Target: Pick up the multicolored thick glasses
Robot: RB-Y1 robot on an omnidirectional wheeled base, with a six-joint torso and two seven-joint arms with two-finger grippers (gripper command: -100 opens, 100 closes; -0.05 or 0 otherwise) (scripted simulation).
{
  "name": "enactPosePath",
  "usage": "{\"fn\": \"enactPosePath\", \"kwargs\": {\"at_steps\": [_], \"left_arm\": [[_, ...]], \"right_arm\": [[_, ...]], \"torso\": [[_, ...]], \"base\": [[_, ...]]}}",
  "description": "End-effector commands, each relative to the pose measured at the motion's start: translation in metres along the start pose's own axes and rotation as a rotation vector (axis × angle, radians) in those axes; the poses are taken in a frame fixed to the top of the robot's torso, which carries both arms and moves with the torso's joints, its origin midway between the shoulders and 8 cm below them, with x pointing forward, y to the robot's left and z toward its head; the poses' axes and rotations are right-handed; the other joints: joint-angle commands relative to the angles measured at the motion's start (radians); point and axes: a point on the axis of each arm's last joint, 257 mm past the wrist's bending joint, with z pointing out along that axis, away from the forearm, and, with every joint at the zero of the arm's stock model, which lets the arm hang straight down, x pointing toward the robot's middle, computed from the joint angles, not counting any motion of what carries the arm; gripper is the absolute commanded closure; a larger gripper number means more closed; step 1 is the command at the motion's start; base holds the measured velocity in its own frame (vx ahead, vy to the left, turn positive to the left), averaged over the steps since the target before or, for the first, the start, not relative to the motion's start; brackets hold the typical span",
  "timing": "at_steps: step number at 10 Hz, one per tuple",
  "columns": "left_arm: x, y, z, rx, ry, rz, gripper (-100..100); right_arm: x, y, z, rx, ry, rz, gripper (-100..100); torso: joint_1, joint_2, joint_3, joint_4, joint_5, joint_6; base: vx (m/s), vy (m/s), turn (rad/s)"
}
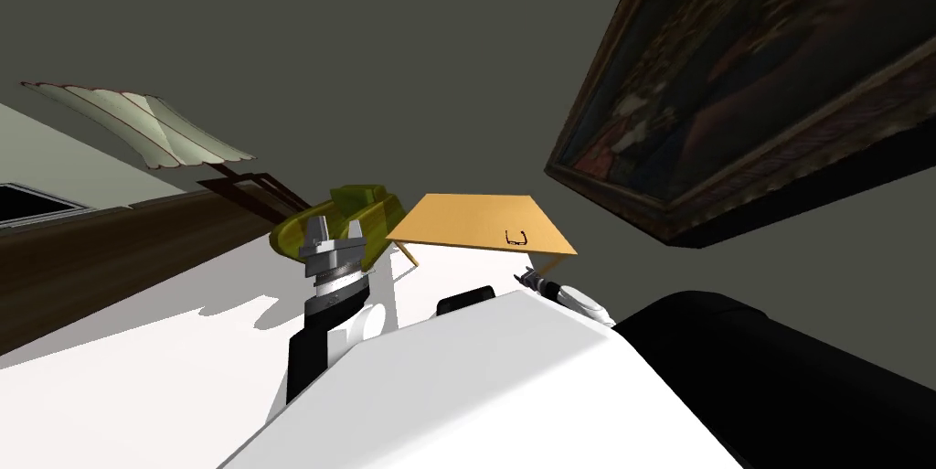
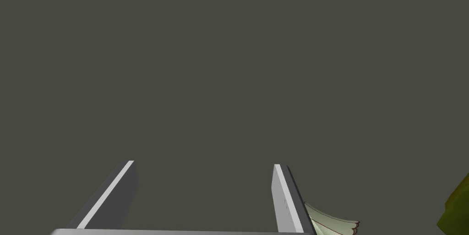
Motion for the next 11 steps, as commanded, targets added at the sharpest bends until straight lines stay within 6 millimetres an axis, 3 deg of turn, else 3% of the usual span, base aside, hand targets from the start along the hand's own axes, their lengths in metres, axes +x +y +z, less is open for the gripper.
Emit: {"fn": "enactPosePath", "kwargs": {"at_steps": [1,3,4,5,8,10,11], "left_arm": [[0.0,0.0,0.0,0.0,0.0,0.0,0],[0.0,0.0,0.0,0.0,0.0,0.0,0],[0.0,0.0,0.0,0.0,0.0,0.0,0],[0.0,0.0,0.0,0.0,0.0,0.0,0],[0.0,0.0,0.0,0.0,0.0,0.0,0],[0.0,0.0,0.0,0.0,0.0,0.0,0],[0.0,0.0,0.0,0.0,0.0,0.0,0]], "right_arm": [[0.021,-0.019,-0.004,0.027,0.06,-0.09,-100],[0.035,-0.025,-0.007,0.039,0.087,-0.084,-100],[0.053,-0.046,-0.015,0.064,0.144,-0.157,-100],[0.059,-0.048,-0.016,0.069,0.155,-0.155,-100],[0.091,-0.091,-0.036,0.117,0.264,-0.291,-100],[0.1,-0.095,-0.04,0.124,0.283,-0.287,-100],[0.114,-0.116,-0.052,0.147,0.336,-0.349,-100]], "torso": [[0.0,0.0,0.0,0.0,0.0,0.0],[0.0,0.0,0.0,0.0,0.0,0.0],[-0.001,0.0,0.0,0.0,0.0,0.0],[-0.001,0.0,0.0,0.0,0.0,-0.001],[0.0,-0.001,0.0,0.0,0.0,0.0],[0.0,-0.001,-0.001,0.0,0.0,0.0],[-0.001,0.0,0.0,0.0,0.0,0.001]], "base": [[0.011,0.046,0.189],[0.011,0.029,0.087],[0.012,0.023,0.224],[0.011,0.028,0.143],[0.025,0.042,0.197],[0.017,0.024,0.039],[0.014,0.033,0.23]]}}
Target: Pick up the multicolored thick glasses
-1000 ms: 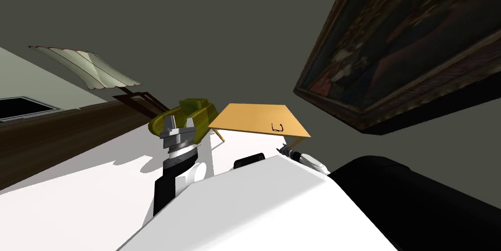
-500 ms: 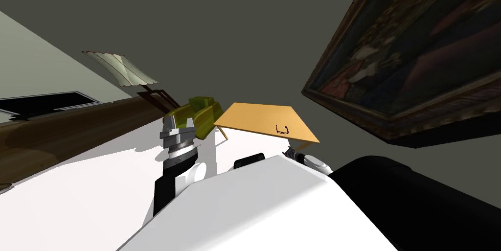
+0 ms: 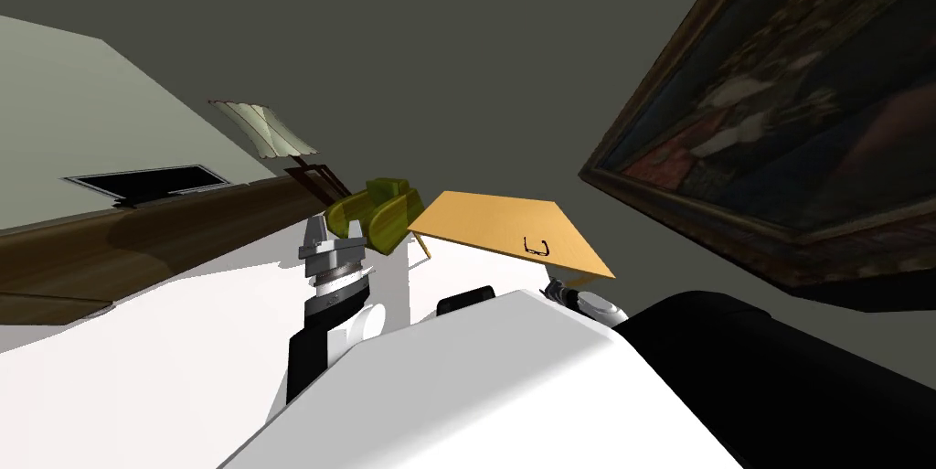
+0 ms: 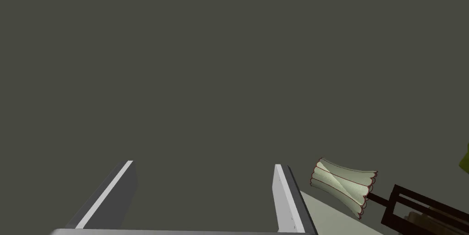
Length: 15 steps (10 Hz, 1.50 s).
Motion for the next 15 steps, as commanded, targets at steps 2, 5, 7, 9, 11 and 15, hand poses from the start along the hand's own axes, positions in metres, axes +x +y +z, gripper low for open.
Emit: {"fn": "enactPosePath", "kwargs": {"at_steps": [2,5,7,9,11,15], "left_arm": [[0.0,0.0,0.0,0.0,0.0,0.0,0],[0.0,0.0,0.0,0.0,0.0,0.0,0],[0.0,0.0,0.0,0.0,0.0,0.0,0],[0.0,0.0,0.0,0.0,0.0,0.0,0],[0.0,0.0,0.0,0.0,0.0,0.0,0],[0.0,0.0,0.0,0.0,0.0,0.0,0]], "right_arm": [[0.025,-0.024,-0.006,0.033,0.067,-0.091,-100],[0.059,-0.043,-0.015,0.058,0.146,-0.14,-100],[0.079,-0.06,-0.022,0.078,0.198,-0.188,-100],[0.098,-0.076,-0.03,0.096,0.247,-0.232,-100],[0.114,-0.091,-0.039,0.113,0.292,-0.271,-100],[0.14,-0.116,-0.055,0.14,0.371,-0.336,-100]], "torso": [[0.001,-0.001,-0.001,0.0,0.0,0.0],[0.0,0.0,0.0,0.0,0.0,0.0],[0.0,-0.001,0.0,0.0,0.0,0.001],[0.0,-0.001,-0.001,0.0,0.0,0.001],[-0.001,0.0,0.0,0.0,0.0,0.002],[-0.001,0.0,0.0,0.0,0.0,0.002]], "base": [[0.041,0.043,0.229],[0.017,0.026,0.104],[0.028,0.028,0.14],[0.033,0.03,0.143],[0.018,0.014,0.083],[0.033,0.02,0.12]]}}
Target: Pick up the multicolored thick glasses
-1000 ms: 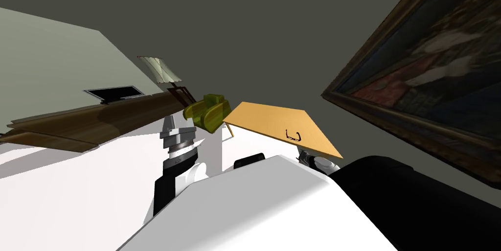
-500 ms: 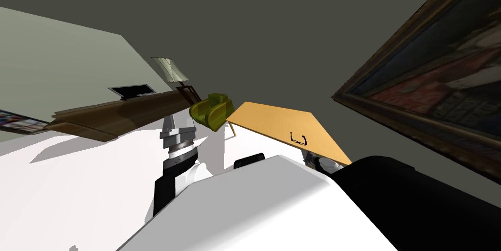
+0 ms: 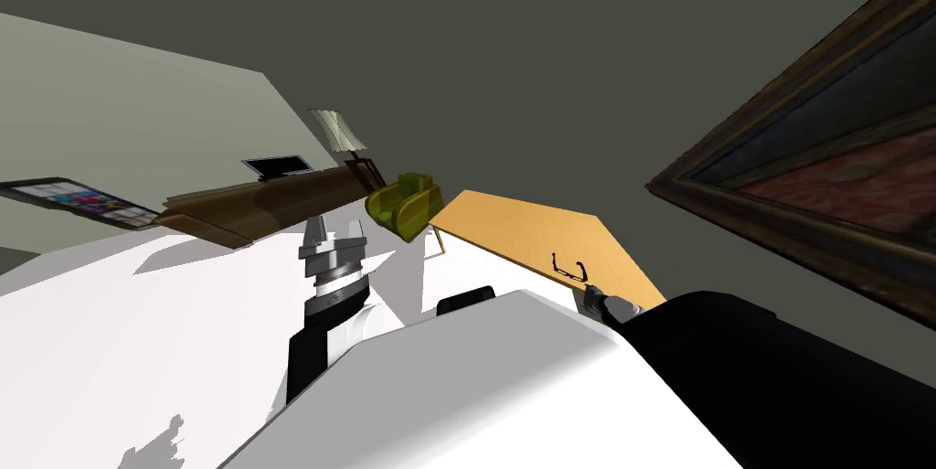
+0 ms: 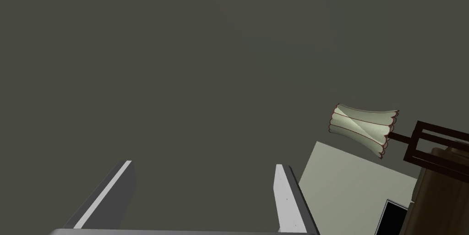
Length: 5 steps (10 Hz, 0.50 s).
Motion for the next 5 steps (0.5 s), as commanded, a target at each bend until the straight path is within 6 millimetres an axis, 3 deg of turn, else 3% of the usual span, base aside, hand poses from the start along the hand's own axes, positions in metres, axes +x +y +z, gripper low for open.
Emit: {"fn": "enactPosePath", "kwargs": {"at_steps": [1,3,5], "left_arm": [[0.0,0.0,0.0,0.0,0.0,0.0,0],[0.0,0.0,0.0,0.0,0.0,0.0,0],[0.0,0.0,0.0,0.0,0.0,0.0,0]], "right_arm": [[0.023,-0.011,-0.002,0.016,0.049,-0.04,-100],[0.048,-0.022,-0.006,0.031,0.104,-0.081,-100],[0.049,-0.039,-0.008,0.063,0.107,-0.111,-100]], "torso": [[0.0,0.0,0.0,0.0,0.0,0.0],[0.001,-0.002,-0.001,0.0,0.0,0.0],[0.001,-0.002,-0.001,0.0,0.0,0.001]], "base": [[0.038,0.023,0.247],[0.063,0.028,0.192],[0.026,0.009,0.014]]}}
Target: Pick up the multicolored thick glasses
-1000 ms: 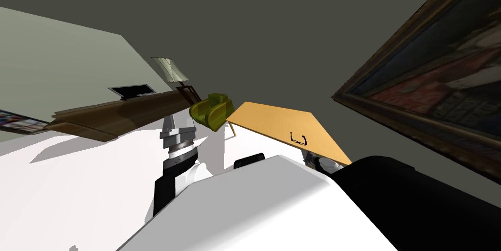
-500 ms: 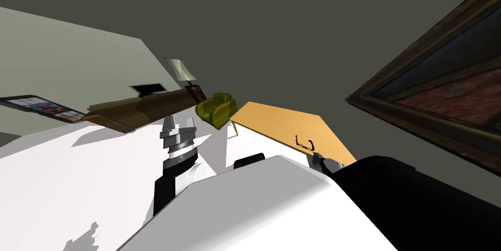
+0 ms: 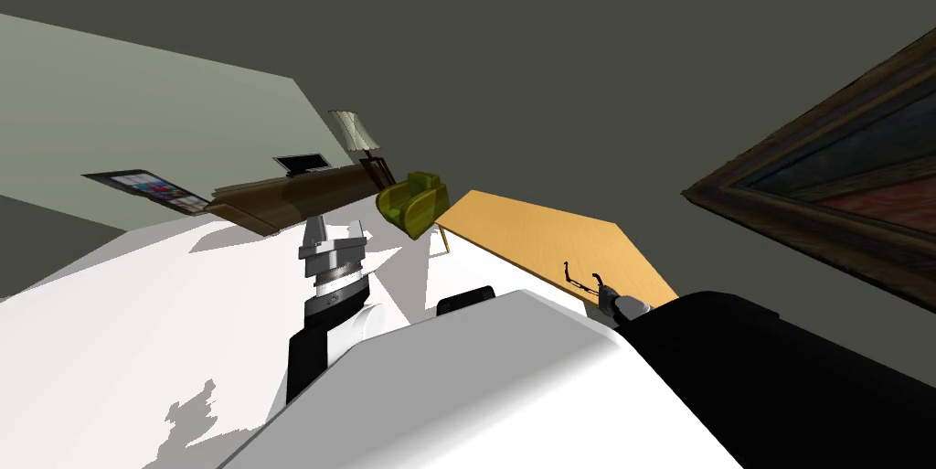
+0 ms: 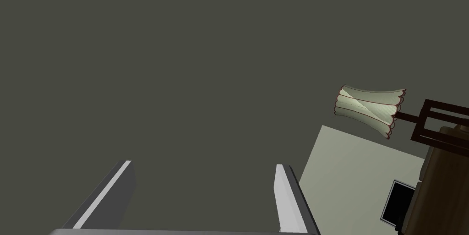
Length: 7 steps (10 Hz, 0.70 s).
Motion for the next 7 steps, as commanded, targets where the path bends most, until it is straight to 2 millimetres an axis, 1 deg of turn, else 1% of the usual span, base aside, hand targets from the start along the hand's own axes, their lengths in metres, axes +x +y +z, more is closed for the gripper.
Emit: {"fn": "enactPosePath", "kwargs": {"at_steps": [1,3,4,5,6,7], "left_arm": [[0.0,0.0,0.0,0.0,0.0,0.0,0],[0.0,0.0,0.0,0.0,0.0,0.0,0],[0.0,0.0,0.0,0.0,0.0,0.0,0],[0.0,0.0,0.0,0.0,0.0,0.0,0],[0.0,0.0,0.0,0.0,0.0,0.0,0],[0.0,0.0,0.0,0.0,0.0,0.0,0]], "right_arm": [[-0.001,0.007,0.0,-0.011,0.001,0.0,-100],[-0.003,0.017,0.0,-0.03,-0.001,0.024,-100],[-0.002,0.012,0.0,-0.02,0.0,0.027,-100],[0.018,0.004,-0.001,-0.009,0.043,-0.007,-100],[0.018,0.004,-0.001,-0.009,0.043,-0.007,-100],[0.018,0.004,-0.001,-0.009,0.043,-0.007,-100]], "torso": [[0.0,0.0,0.0,0.0,0.0,0.0],[-0.001,0.002,0.001,0.0,0.0,0.0],[-0.001,0.002,0.001,0.001,0.0,0.0],[-0.001,0.002,0.001,0.0,0.0,0.0],[0.001,0.0,0.0,0.0,0.0,-0.001],[0.0,-0.001,-0.001,0.0,0.0,0.0]], "base": [[0.0,0.0,0.0],[-0.007,-0.002,-0.001],[0.0,0.0,0.0],[0.033,0.022,0.209],[0.048,0.009,0.124],[0.029,-0.002,-0.007]]}}
